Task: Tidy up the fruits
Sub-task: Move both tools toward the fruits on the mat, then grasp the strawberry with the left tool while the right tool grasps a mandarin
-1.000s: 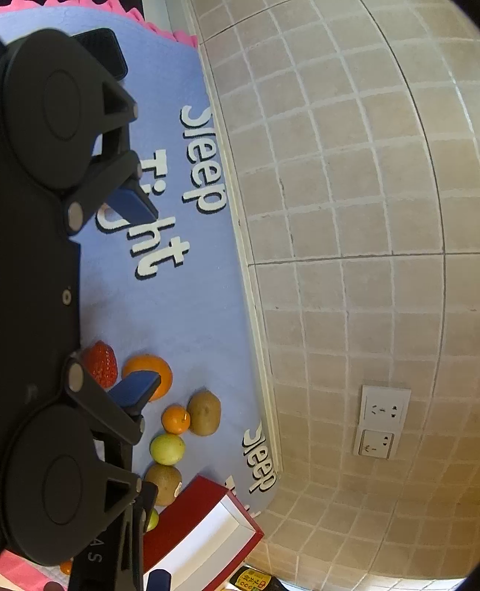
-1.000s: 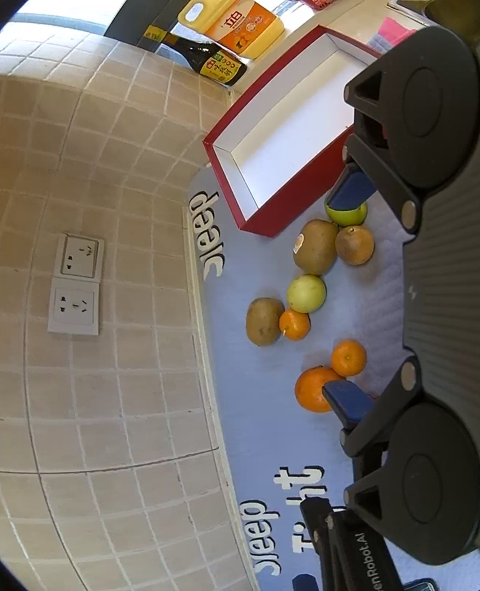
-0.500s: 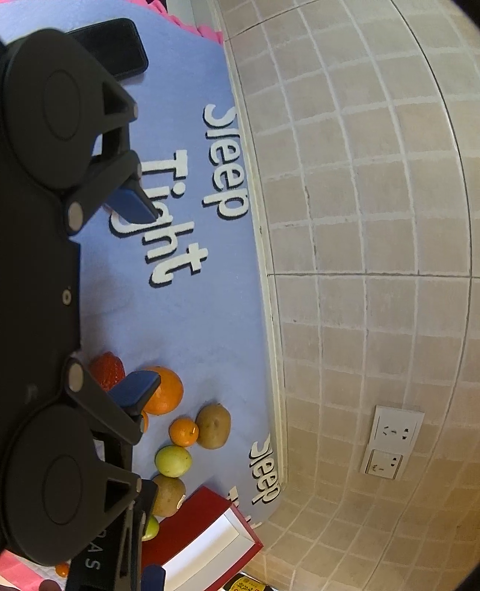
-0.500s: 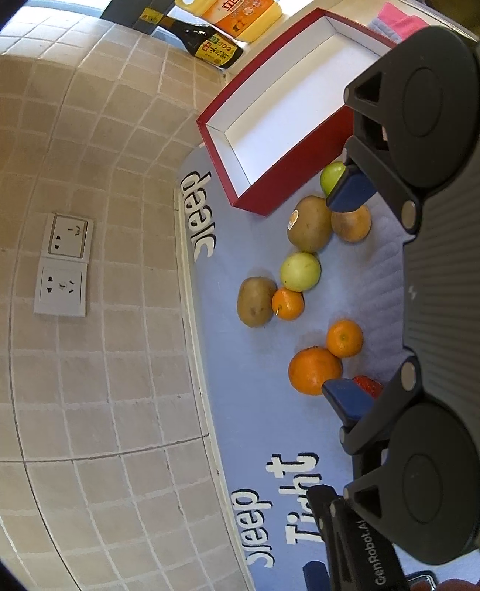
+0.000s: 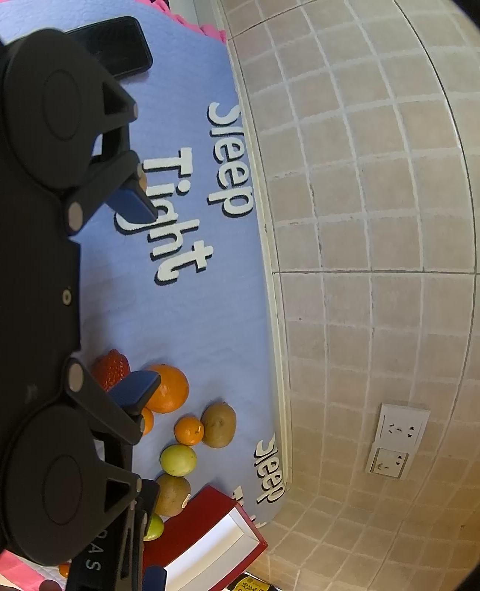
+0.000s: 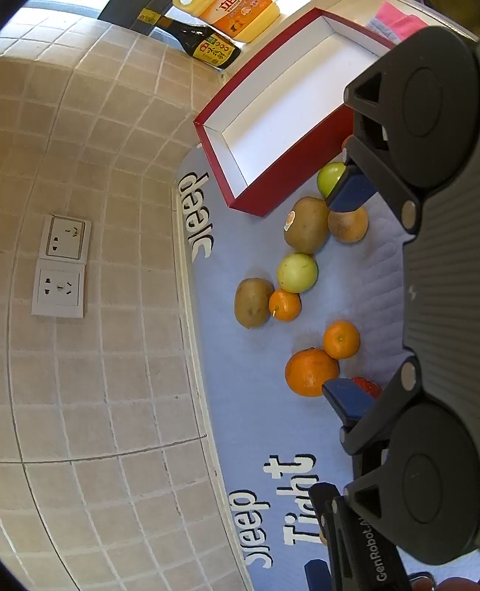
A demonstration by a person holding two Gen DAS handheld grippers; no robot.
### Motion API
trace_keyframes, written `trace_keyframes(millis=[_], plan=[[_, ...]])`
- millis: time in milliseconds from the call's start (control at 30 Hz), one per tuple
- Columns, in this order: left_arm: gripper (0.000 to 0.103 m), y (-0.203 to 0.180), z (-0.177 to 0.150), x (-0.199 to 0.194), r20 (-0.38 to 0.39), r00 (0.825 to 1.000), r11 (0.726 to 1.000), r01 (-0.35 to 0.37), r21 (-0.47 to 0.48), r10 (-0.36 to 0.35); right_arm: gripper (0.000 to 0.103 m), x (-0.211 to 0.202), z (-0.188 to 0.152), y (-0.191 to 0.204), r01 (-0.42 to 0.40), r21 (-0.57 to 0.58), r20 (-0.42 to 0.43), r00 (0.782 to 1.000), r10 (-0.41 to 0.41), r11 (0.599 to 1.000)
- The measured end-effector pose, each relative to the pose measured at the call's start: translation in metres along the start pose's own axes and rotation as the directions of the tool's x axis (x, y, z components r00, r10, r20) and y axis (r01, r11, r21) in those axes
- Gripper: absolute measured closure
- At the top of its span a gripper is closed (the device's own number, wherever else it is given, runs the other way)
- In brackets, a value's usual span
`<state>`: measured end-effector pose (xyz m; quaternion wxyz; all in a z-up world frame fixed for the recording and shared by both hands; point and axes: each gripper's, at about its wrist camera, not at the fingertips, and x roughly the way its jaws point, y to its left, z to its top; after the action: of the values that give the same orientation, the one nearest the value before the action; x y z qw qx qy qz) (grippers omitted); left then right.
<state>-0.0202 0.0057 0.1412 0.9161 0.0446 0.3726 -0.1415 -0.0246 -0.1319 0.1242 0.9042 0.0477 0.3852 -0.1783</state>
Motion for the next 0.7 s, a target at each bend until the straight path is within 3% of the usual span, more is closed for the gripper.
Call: trace_keyframes(millis=[400, 700], plan=[[0.0, 0.004, -0.011, 0.004, -0.011, 1.0, 1.0, 0.024, 0.018, -0.024, 0.005, 0.005, -0.004, 0.002, -0.009, 0.008, -0.026, 1.0, 0.009, 1.0], [0.001, 0.039, -0.032, 0.031, -0.056, 0.994, 0.995, 0.093, -0.028, -0.095, 0.011, 0.026, -0.022, 0.014, -0.109, -0.008, -0.047, 0.993, 0.108, 0.994]])
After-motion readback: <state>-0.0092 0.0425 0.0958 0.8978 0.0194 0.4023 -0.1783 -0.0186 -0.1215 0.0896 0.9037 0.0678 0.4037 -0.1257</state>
